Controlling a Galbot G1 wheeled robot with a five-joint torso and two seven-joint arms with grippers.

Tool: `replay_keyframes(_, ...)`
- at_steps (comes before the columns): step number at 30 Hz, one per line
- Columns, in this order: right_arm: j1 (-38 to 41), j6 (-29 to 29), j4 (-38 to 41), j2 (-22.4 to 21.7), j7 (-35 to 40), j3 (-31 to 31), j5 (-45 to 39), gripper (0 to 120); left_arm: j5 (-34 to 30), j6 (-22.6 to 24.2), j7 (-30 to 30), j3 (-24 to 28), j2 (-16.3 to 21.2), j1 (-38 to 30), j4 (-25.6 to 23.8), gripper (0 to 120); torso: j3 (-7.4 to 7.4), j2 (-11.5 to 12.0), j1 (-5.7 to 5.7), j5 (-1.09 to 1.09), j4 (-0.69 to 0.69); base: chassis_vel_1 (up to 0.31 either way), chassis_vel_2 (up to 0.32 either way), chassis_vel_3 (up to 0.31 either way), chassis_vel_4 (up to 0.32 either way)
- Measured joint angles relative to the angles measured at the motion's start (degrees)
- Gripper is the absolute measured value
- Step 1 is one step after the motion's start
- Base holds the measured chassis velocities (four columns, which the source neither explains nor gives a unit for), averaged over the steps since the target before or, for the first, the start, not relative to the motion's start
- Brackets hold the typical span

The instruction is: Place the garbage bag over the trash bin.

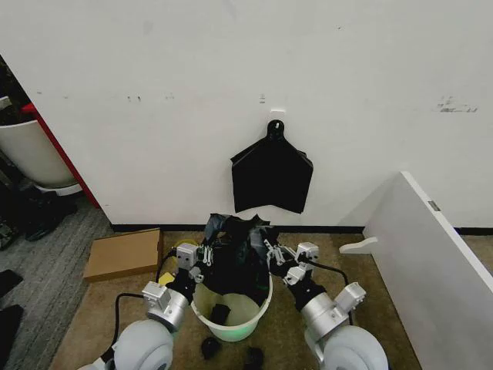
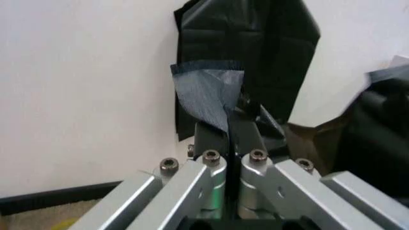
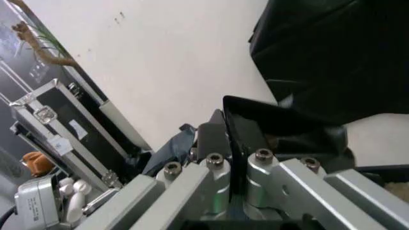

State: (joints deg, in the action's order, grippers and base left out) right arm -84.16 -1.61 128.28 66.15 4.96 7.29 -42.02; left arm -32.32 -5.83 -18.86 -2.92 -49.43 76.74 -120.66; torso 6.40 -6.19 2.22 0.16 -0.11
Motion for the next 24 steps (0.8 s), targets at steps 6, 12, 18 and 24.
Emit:
replay_keyframes(6,-3.5,1.0,-0.8,-0.4,-0.6,1.3,1.9,0,1.5,-0.4,-0.1,1.0,-2.4,-0.7,3.2,0,0.0,0.0,0.0,-0.01,0.0,0.0,0.0,0.0,0.0)
replay_keyframes(12,-7.1,2.6,-4.7,0.6,-1.0,0.1,5.4,0,4.5,-0.4,-1.1,2.4,-3.3,0.6,5.2,0,0.0,0.0,0.0,-0.01,0.0,0.0,0.0,0.0,0.0)
replay_keyframes(18,-9.4,3.0,-7.1,1.7,0.1,-1.7,9.9,0,6.6,-0.4,-1.4,2.6,-3.0,2.9,5.3,0,0.0,0.0,-0.01,-0.01,0.01,0.0,0.0,0.0,0.0)
replay_keyframes(24,-11.9,2.7,-7.4,1.7,3.8,-1.4,11.3,0,9.0,-0.7,-2.7,3.2,-4.0,4.3,7.2,0,0.0,0.0,-0.01,-0.02,0.0,0.0,0.0,0.0,0.0)
